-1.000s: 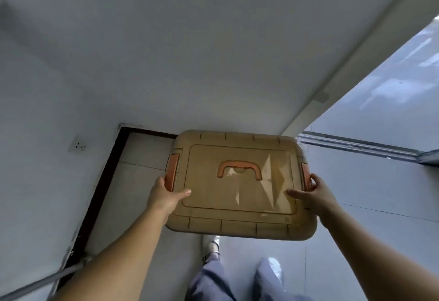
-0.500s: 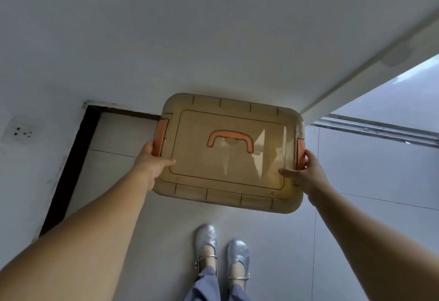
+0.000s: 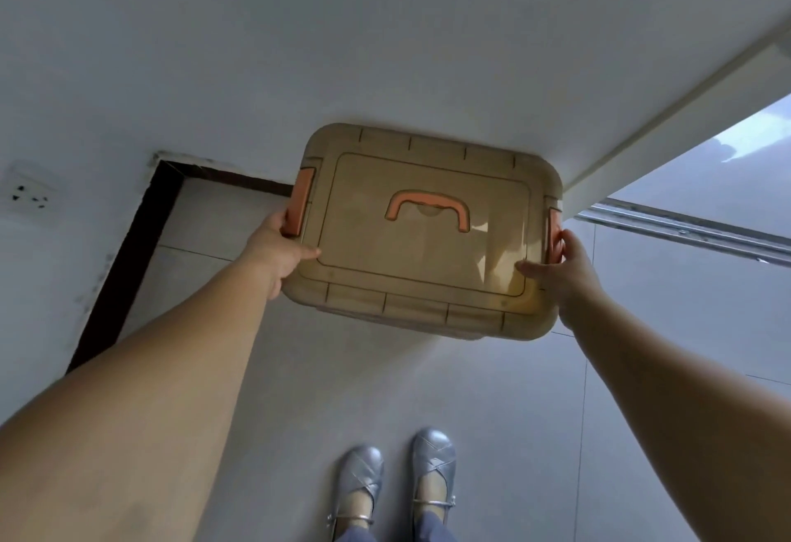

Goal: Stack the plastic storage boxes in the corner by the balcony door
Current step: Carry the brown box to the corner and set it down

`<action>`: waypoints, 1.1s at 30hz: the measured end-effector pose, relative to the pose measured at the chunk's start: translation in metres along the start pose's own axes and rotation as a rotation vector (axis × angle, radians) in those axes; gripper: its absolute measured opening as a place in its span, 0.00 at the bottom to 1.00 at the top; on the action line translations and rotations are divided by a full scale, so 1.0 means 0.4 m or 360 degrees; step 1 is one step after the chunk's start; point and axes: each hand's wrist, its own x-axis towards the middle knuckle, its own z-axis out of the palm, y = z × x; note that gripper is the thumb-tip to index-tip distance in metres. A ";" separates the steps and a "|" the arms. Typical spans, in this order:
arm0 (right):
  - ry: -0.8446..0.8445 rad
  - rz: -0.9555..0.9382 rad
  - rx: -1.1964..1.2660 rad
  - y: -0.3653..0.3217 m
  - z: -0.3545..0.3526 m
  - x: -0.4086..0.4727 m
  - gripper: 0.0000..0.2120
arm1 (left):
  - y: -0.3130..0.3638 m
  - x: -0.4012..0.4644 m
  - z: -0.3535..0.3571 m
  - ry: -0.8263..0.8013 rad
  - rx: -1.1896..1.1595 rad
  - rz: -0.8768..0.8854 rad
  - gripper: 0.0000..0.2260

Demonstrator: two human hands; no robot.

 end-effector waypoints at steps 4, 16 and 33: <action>0.0195 -0.0031 -0.0051 0.000 0.026 -0.018 0.36 | -0.008 0.001 0.001 0.0147 -0.0008 0.0042 0.31; 0.0256 -0.0020 -0.0224 0.032 0.057 -0.077 0.29 | -0.055 -0.015 0.013 0.0317 0.0097 0.0231 0.28; 0.0210 -0.0020 -0.0349 0.035 0.061 -0.092 0.30 | -0.114 -0.041 0.008 0.0366 0.0250 0.0201 0.30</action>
